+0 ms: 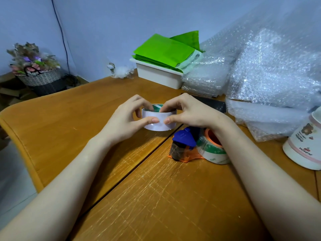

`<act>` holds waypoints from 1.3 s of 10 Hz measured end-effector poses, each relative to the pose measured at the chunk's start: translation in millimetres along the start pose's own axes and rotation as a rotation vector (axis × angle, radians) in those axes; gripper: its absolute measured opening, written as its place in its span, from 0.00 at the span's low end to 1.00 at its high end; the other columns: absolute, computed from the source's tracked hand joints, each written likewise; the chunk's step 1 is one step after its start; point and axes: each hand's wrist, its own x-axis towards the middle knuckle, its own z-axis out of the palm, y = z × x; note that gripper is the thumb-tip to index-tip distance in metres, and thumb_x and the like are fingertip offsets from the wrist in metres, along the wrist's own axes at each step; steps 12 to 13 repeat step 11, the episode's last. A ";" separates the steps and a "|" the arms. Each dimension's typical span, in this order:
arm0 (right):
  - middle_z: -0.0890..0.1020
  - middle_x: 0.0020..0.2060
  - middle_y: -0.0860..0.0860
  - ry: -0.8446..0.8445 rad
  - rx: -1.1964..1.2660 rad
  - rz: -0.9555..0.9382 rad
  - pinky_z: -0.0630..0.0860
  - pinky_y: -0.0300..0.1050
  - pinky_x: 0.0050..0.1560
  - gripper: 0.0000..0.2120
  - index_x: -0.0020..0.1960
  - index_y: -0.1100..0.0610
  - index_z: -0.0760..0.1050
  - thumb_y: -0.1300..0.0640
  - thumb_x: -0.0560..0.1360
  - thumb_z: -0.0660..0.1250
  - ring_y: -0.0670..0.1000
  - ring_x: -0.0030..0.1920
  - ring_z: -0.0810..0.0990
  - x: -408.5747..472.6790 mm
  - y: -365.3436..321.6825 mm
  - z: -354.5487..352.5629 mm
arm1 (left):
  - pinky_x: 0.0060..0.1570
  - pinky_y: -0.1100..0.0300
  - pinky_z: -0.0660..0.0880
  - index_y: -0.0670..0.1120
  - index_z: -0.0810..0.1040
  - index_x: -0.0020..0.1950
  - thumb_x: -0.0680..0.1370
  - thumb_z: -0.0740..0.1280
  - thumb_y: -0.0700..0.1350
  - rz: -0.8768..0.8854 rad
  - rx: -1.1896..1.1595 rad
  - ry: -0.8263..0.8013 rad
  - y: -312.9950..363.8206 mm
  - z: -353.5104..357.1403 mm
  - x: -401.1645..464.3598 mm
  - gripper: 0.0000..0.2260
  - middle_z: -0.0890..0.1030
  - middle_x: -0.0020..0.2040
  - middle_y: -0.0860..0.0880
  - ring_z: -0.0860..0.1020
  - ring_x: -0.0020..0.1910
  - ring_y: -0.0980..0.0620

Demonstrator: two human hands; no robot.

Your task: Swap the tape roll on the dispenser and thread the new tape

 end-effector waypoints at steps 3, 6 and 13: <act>0.70 0.39 0.44 -0.014 -0.175 0.095 0.64 0.40 0.48 0.08 0.49 0.54 0.81 0.60 0.70 0.71 0.45 0.44 0.70 2.5 2.8 3.1 | 0.44 0.57 0.75 0.46 0.85 0.47 0.71 0.70 0.52 0.008 -0.066 -0.046 -4.7 -6.4 -1.5 0.12 0.80 0.45 0.52 0.78 0.45 0.53; 0.75 0.41 0.44 0.011 -0.210 0.123 0.69 0.43 0.51 0.09 0.50 0.54 0.81 0.61 0.71 0.70 0.48 0.46 0.74 3.7 0.6 5.5 | 0.54 0.54 0.75 0.47 0.83 0.55 0.77 0.64 0.34 0.024 0.086 -0.032 -6.2 -8.8 -5.6 0.13 0.79 0.51 0.56 0.77 0.55 0.52; 0.74 0.67 0.48 0.213 -0.065 0.111 0.64 0.52 0.70 0.20 0.60 0.48 0.76 0.65 0.74 0.58 0.47 0.69 0.68 -13.3 -25.2 -3.3 | 0.67 0.50 0.67 0.52 0.71 0.70 0.76 0.63 0.34 0.074 0.198 0.100 10.0 -8.5 -19.7 0.24 0.68 0.73 0.51 0.66 0.70 0.51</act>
